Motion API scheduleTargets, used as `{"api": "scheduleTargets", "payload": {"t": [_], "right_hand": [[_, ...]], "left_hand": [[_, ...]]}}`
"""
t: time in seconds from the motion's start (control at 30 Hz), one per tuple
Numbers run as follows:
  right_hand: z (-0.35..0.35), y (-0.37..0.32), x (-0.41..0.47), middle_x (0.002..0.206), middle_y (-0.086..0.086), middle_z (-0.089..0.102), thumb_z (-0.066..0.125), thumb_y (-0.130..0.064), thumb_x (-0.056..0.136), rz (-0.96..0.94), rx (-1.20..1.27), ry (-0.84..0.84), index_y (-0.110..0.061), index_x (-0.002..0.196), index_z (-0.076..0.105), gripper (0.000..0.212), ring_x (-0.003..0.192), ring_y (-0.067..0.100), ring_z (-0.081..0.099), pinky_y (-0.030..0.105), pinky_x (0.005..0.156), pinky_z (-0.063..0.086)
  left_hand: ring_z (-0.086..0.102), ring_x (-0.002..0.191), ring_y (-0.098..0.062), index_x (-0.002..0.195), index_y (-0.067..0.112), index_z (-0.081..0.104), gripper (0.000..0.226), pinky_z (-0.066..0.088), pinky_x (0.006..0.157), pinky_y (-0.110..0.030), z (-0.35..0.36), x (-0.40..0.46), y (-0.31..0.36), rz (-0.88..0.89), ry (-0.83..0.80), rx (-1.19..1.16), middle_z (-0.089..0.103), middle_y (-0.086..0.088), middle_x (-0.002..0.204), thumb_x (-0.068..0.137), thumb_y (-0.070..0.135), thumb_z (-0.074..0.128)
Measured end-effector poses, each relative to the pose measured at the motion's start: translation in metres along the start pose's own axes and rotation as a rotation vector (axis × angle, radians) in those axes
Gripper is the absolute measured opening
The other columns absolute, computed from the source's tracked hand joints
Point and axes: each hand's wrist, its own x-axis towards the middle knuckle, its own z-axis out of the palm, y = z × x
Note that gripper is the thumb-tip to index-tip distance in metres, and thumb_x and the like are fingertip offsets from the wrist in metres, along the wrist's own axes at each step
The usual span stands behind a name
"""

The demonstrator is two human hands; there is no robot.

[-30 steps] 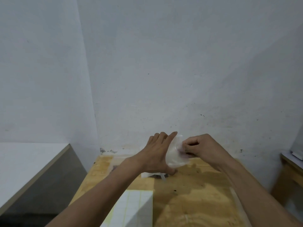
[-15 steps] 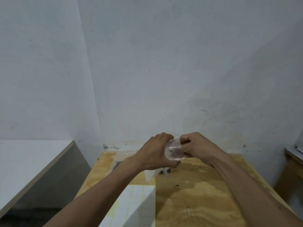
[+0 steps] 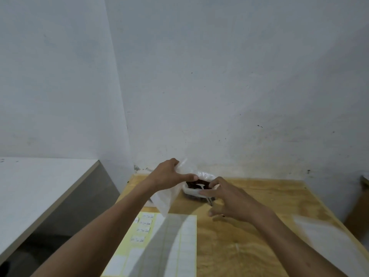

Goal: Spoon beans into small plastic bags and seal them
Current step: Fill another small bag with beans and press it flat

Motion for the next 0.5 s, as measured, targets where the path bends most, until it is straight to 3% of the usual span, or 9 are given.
{"api": "scheduleTargets", "payload": {"t": [0.07,0.13,0.23,0.3,0.4,0.5], "right_hand": [[0.004,-0.005,0.006,0.132,-0.014,0.046,0.059,-0.047,0.097,-0.044,-0.046,0.132,-0.050,0.136,0.056,0.039,0.102,0.009,0.059,0.030,0.081,0.053],[0.003,-0.004,0.012,0.125,-0.010,0.055,0.050,-0.040,0.103,-0.013,-0.071,0.280,-0.039,0.133,0.062,0.032,0.098,0.014,0.062,0.032,0.075,0.054],[-0.005,0.003,0.021,0.108,-0.002,0.065,0.048,-0.026,0.105,0.093,-0.181,0.399,-0.021,0.115,0.068,0.023,0.097,0.017,0.061,0.035,0.073,0.052],[-0.009,0.009,0.025,0.088,-0.001,0.064,0.043,-0.034,0.106,0.243,-0.114,0.470,-0.015,0.093,0.067,0.033,0.082,0.022,0.061,0.034,0.064,0.045],[-0.004,0.018,0.030,0.066,-0.001,0.053,0.041,-0.034,0.105,0.400,-0.076,0.523,-0.011,0.072,0.054,0.042,0.062,0.024,0.053,0.033,0.054,0.034],[0.008,0.026,0.034,0.059,0.009,0.061,0.043,-0.026,0.103,0.506,0.150,0.518,-0.001,0.063,0.054,0.048,0.053,0.027,0.054,0.035,0.048,0.038]], "left_hand": [[0.060,0.087,-0.009,0.109,0.022,0.060,0.075,0.044,0.068,-0.027,0.002,0.003,-0.003,-0.034,-0.046,0.003,0.063,0.007,0.099,0.064,0.079,0.076],[0.060,0.087,-0.011,0.108,0.021,0.061,0.079,0.043,0.069,-0.028,0.005,0.008,-0.008,-0.076,-0.108,-0.011,0.064,0.006,0.099,0.059,0.081,0.076],[0.063,0.098,-0.019,0.119,0.016,0.062,0.106,0.047,0.078,-0.032,0.008,0.014,-0.016,-0.132,-0.193,-0.079,0.066,0.001,0.111,0.046,0.092,0.073],[0.063,0.104,-0.019,0.126,0.014,0.061,0.115,0.049,0.086,-0.034,0.011,0.016,-0.018,-0.153,-0.241,-0.126,0.065,0.001,0.116,0.043,0.094,0.072],[0.064,0.107,-0.018,0.122,0.016,0.064,0.109,0.050,0.097,-0.037,0.016,0.017,-0.019,-0.161,-0.280,-0.206,0.067,0.003,0.116,0.046,0.094,0.072],[0.068,0.108,-0.021,0.114,0.019,0.070,0.098,0.050,0.105,-0.044,0.021,0.018,-0.019,-0.173,-0.303,-0.294,0.072,0.000,0.115,0.048,0.091,0.076]]}}
